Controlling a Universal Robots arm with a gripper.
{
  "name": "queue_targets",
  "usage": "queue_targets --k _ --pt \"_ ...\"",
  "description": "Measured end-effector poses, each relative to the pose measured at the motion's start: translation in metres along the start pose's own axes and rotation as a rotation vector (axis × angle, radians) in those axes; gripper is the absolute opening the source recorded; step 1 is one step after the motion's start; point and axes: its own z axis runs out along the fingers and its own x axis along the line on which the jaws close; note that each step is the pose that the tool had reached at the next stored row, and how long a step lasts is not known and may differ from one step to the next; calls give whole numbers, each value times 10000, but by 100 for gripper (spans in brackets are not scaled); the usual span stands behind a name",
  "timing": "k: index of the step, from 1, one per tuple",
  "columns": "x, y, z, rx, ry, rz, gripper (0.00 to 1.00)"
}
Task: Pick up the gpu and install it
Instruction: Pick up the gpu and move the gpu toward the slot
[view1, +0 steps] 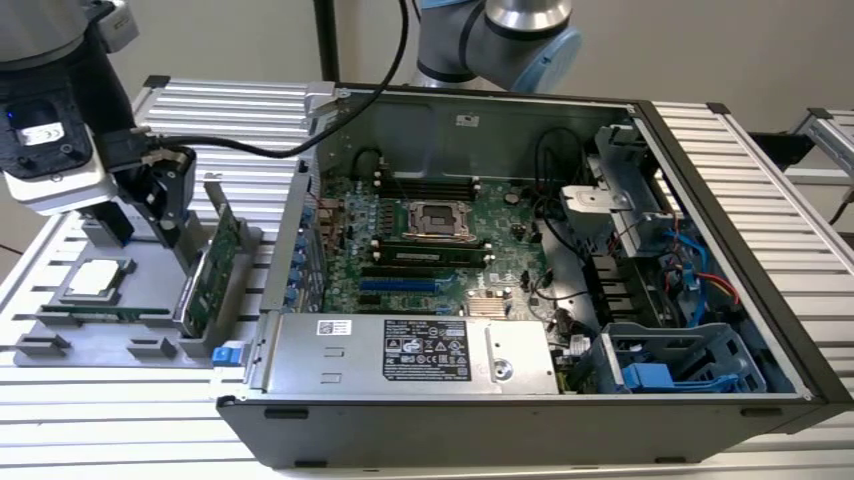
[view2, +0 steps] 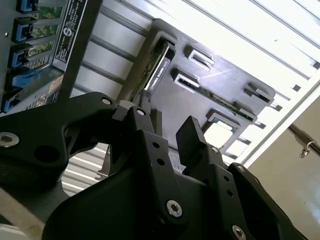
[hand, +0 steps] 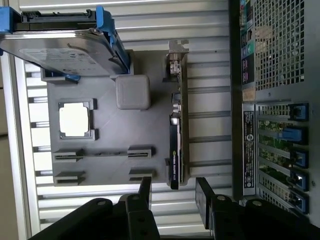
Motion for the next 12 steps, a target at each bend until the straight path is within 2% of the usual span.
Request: queue_targets --k 12 --pt "1 -1 60 94 -6 -2 100"
